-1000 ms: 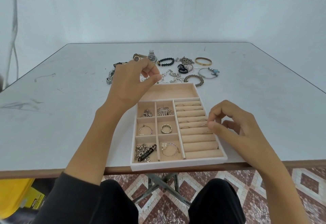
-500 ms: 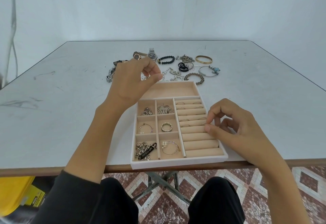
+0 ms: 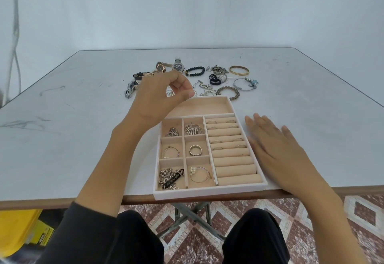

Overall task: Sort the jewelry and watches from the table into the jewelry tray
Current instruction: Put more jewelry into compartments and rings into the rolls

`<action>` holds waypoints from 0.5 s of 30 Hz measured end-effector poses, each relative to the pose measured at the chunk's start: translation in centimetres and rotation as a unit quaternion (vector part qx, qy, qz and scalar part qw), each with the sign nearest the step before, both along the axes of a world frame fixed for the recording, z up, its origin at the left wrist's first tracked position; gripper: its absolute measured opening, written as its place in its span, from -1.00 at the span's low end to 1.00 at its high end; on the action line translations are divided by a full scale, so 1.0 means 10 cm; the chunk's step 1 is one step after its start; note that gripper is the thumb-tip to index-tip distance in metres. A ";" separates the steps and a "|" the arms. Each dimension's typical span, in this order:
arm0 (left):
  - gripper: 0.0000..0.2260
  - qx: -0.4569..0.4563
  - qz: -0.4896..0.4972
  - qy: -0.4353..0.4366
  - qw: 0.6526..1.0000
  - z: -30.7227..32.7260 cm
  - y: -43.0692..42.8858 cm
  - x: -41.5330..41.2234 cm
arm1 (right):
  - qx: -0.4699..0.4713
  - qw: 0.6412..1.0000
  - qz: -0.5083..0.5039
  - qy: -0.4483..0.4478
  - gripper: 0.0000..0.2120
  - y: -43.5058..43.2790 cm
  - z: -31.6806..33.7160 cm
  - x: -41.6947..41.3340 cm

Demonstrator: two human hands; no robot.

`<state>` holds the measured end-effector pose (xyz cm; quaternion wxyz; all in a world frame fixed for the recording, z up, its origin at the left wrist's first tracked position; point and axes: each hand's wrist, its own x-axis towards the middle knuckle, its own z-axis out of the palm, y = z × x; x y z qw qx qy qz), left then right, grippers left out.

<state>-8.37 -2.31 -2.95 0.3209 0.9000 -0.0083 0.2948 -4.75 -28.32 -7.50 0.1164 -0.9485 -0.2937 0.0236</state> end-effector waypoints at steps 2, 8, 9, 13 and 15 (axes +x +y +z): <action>-0.92 -0.042 -0.027 0.002 0.999 0.05 -0.08 -0.04 | -0.031 0.999 0.009 -0.022 -0.19 0.02 0.00 0.00; -0.93 -0.094 -0.112 0.043 0.988 0.12 -0.41 -0.28 | -0.042 0.998 0.003 -0.041 -0.12 0.02 -0.01 0.01; -0.92 -0.089 -0.131 0.054 0.986 0.11 -0.47 -0.34 | -0.041 0.998 0.002 -0.042 -0.12 0.02 -0.02 0.01; -0.92 -0.033 -0.170 0.085 0.981 0.04 -0.61 -0.48 | -0.028 0.999 -0.002 -0.032 -0.12 0.03 -0.01 0.01; -0.91 0.026 -0.162 0.082 0.983 -0.01 -0.61 -0.50 | -0.023 0.999 -0.002 -0.027 -0.15 0.03 0.00 0.01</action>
